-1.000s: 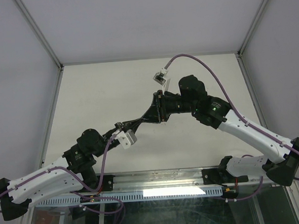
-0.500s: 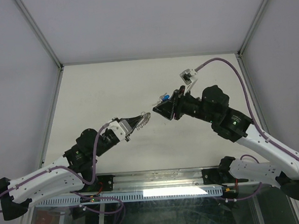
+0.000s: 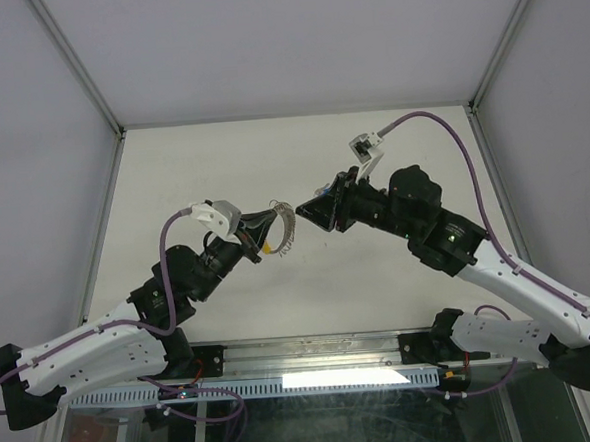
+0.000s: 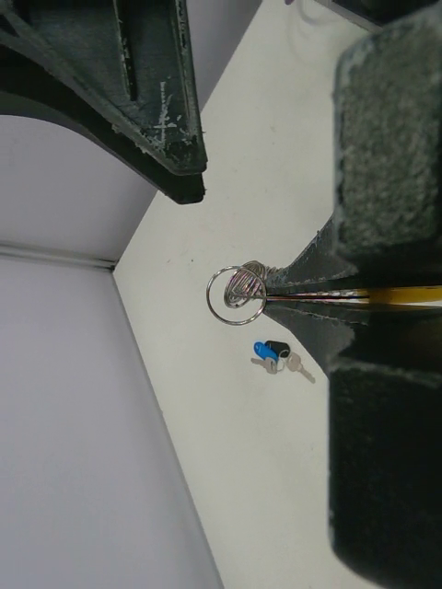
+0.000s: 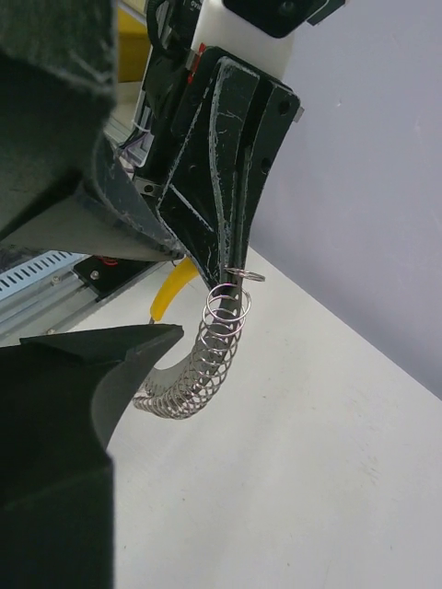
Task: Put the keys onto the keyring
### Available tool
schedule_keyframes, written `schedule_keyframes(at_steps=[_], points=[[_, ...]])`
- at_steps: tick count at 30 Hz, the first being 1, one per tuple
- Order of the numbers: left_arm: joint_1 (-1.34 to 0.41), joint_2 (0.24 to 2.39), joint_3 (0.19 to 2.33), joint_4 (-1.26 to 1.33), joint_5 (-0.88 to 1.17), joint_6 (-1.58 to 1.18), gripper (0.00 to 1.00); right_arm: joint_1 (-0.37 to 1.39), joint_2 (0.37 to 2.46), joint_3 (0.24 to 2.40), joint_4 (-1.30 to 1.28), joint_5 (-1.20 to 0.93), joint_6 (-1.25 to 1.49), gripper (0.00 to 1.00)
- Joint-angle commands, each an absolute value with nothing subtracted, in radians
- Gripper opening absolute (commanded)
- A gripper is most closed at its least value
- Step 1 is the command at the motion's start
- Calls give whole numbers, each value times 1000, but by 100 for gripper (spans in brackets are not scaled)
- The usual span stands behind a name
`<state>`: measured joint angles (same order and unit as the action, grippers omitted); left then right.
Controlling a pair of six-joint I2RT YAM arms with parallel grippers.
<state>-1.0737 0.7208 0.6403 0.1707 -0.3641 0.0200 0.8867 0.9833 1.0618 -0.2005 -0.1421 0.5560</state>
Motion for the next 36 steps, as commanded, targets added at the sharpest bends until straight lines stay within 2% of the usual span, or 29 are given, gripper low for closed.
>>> schedule_keyframes(at_steps=[1, 25, 36], points=[[-1077, 720, 688, 257, -428, -98, 0, 887, 991, 1130, -137, -139, 612, 36], [-1077, 756, 705, 244, -416, -97, 0, 887, 1137, 1161, -46, -227, 714, 34], [-1077, 758, 703, 237, -401, -92, 0, 887, 1163, 1167, -33, -242, 719, 30]])
